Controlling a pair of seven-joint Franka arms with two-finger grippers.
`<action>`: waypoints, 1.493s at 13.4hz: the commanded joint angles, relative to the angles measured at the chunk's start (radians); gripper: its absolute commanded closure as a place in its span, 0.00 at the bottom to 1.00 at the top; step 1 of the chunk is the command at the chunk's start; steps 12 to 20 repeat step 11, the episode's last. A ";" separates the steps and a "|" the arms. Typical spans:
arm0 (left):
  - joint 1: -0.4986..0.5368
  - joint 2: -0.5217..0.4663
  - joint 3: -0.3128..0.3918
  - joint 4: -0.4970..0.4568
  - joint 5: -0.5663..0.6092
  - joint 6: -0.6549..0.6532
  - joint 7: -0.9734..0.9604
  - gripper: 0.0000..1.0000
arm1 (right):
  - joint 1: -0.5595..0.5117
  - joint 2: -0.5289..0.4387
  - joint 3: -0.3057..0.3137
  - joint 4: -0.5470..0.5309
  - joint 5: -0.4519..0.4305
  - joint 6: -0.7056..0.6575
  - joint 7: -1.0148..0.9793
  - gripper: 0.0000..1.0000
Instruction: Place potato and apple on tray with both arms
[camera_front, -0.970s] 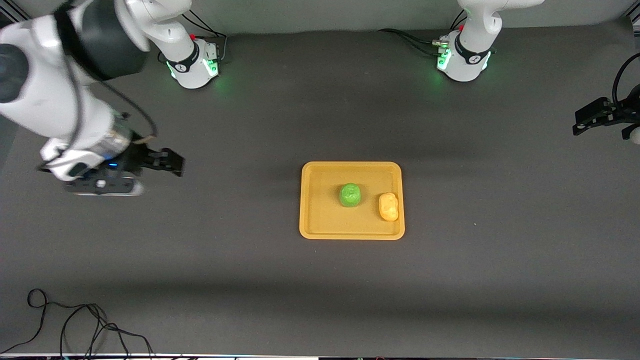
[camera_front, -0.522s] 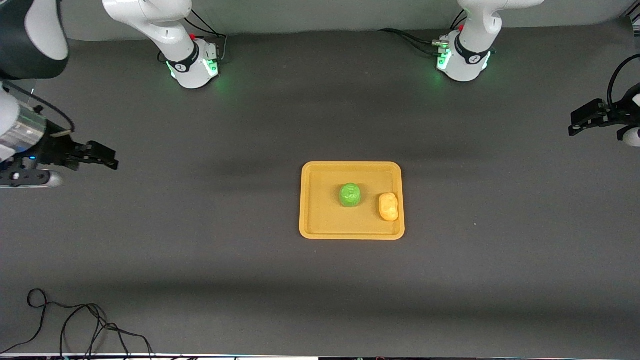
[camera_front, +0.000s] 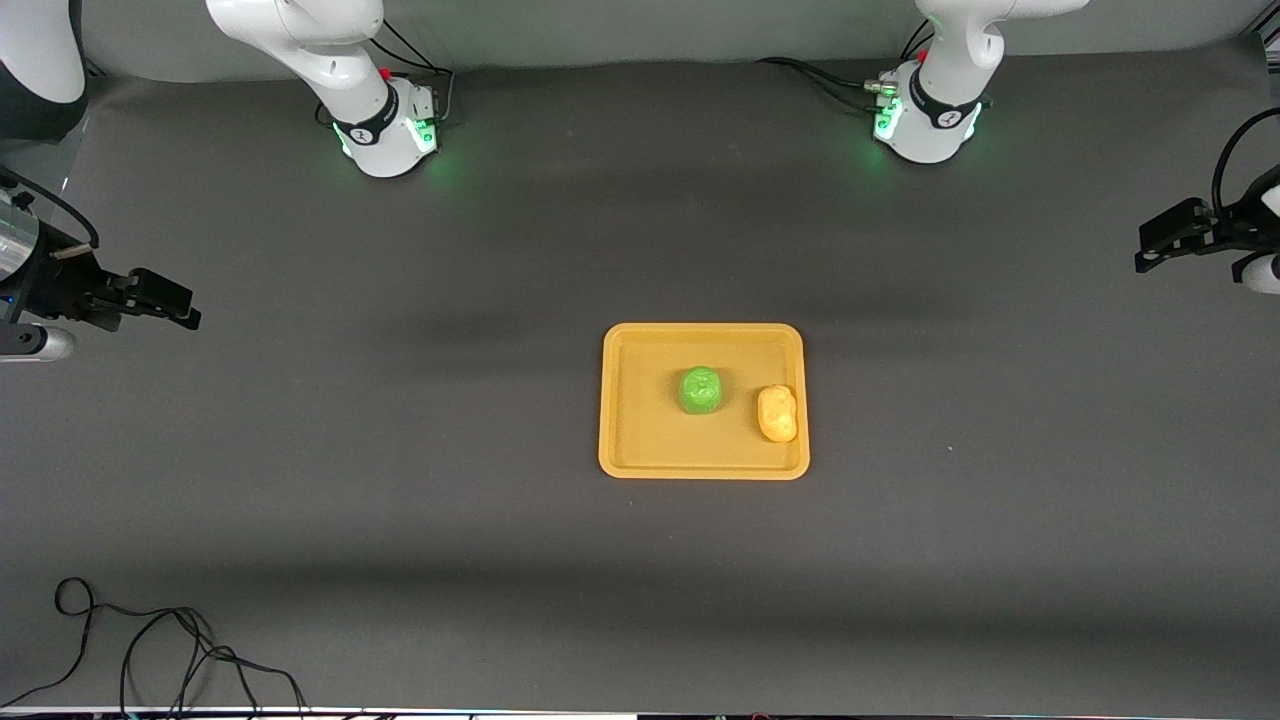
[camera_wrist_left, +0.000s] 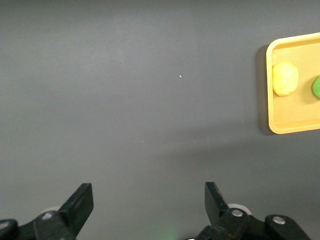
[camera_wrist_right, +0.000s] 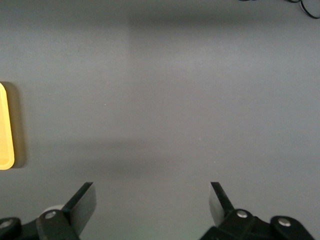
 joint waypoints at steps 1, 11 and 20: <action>-0.006 -0.008 0.003 0.000 0.001 0.009 0.005 0.00 | 0.002 -0.003 -0.001 0.011 0.001 -0.029 -0.004 0.00; -0.008 0.007 0.002 -0.003 0.003 0.034 0.006 0.00 | 0.002 -0.005 -0.002 0.026 -0.012 -0.038 -0.004 0.00; -0.008 0.007 0.002 -0.003 0.003 0.034 0.006 0.00 | 0.002 -0.005 -0.002 0.026 -0.012 -0.038 -0.004 0.00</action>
